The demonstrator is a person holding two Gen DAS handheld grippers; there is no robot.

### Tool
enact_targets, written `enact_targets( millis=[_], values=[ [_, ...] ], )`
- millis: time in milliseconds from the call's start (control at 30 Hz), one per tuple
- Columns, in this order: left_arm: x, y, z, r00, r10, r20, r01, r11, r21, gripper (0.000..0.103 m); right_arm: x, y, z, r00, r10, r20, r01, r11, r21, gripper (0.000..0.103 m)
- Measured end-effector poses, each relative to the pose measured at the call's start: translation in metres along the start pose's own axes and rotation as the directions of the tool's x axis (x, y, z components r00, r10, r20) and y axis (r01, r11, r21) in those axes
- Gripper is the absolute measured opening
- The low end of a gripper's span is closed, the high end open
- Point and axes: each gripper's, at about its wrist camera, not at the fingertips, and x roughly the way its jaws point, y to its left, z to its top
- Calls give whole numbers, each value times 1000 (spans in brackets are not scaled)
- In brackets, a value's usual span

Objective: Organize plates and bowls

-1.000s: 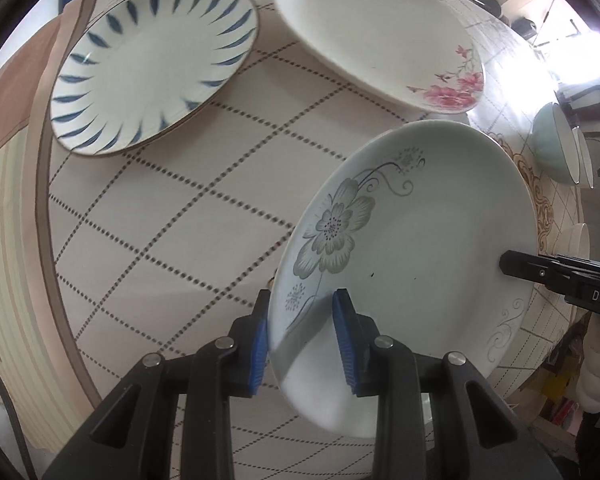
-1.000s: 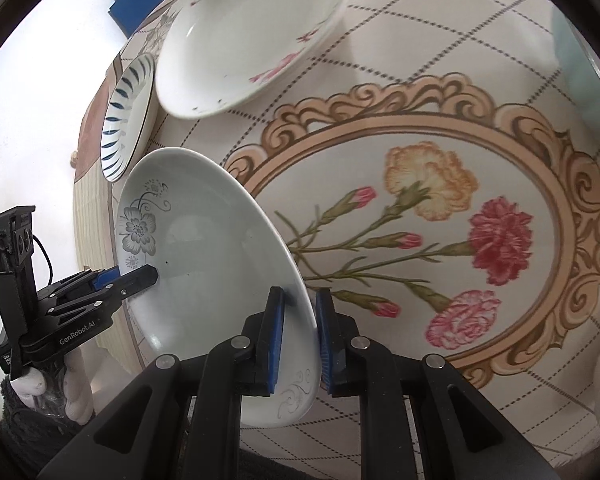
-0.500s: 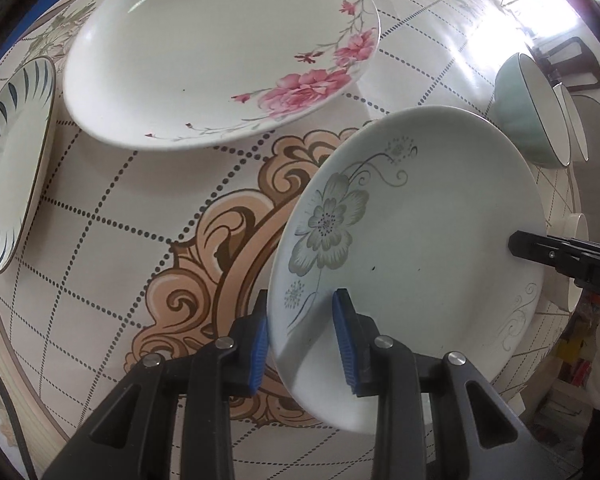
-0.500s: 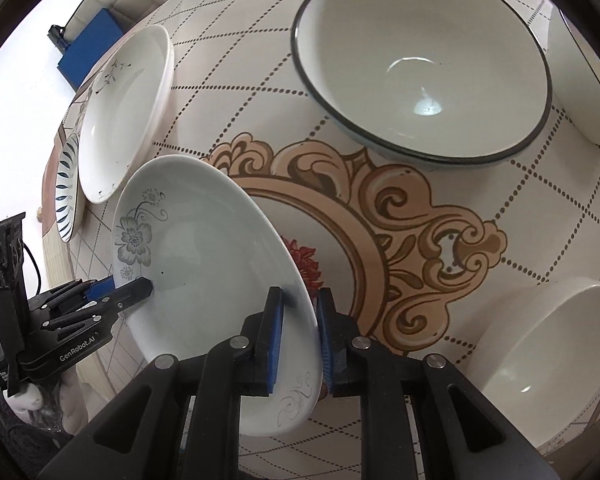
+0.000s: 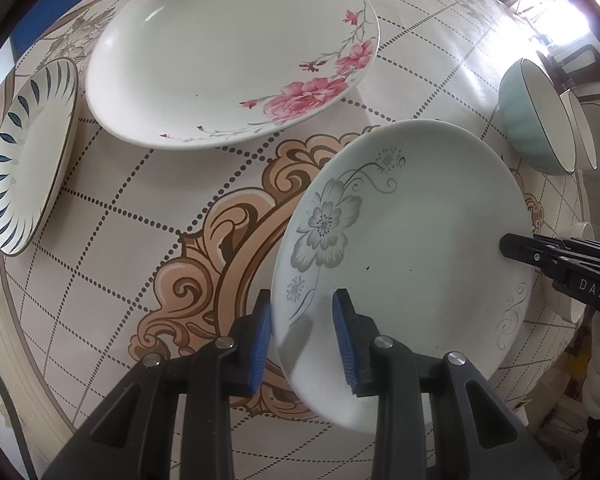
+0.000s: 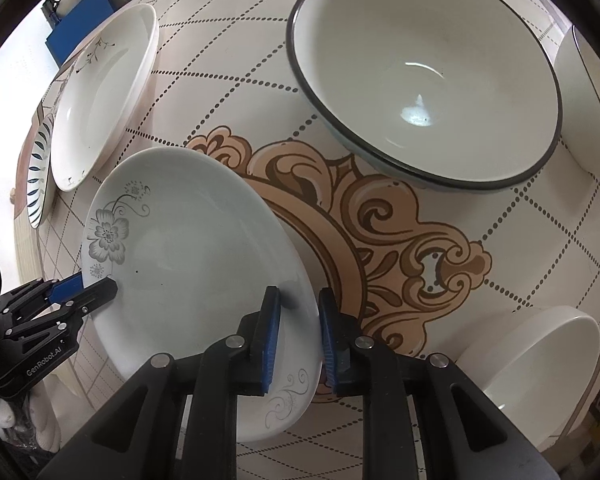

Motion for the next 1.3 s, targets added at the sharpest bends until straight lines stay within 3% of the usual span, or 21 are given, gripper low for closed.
enact_targets(
  millis=[167,400,500,567,667,800,900,1000,1167,1300],
  values=[
    [-22,1,-16,999,14,37,-12,999,-33,27,-16,8,-12,998,-59,6,59,998,-13,25],
    [-82,39,-41,990,-9,144,26,993,-114,28,-62,39,-18,993,-85,77,91,993,-74,58],
    [-109,64,-48,981,-31,191,63,984,-166,29,-84,54,-19,992,-39,121,52,993,-109,74],
    [-120,81,-53,975,-52,215,96,975,-198,39,-98,65,-22,984,30,176,-5,990,-139,81],
    [-132,107,-55,973,-29,230,88,964,-251,55,-110,123,-9,963,113,246,-58,974,-218,96],
    [-142,141,-50,964,53,262,38,943,-330,82,-94,216,22,953,180,242,-90,936,-341,98],
    [-145,175,-47,953,107,285,15,918,-396,84,-95,269,44,954,185,234,-73,905,-418,100],
    [-144,211,-44,949,116,294,30,893,-448,84,-87,312,73,962,182,203,-67,878,-474,100],
    [-135,243,-28,950,90,299,73,868,-492,84,-57,327,142,982,112,153,-30,890,-456,100],
    [-117,224,-8,956,12,292,128,882,-454,84,-33,302,187,994,37,107,9,916,-402,100]
  ],
)
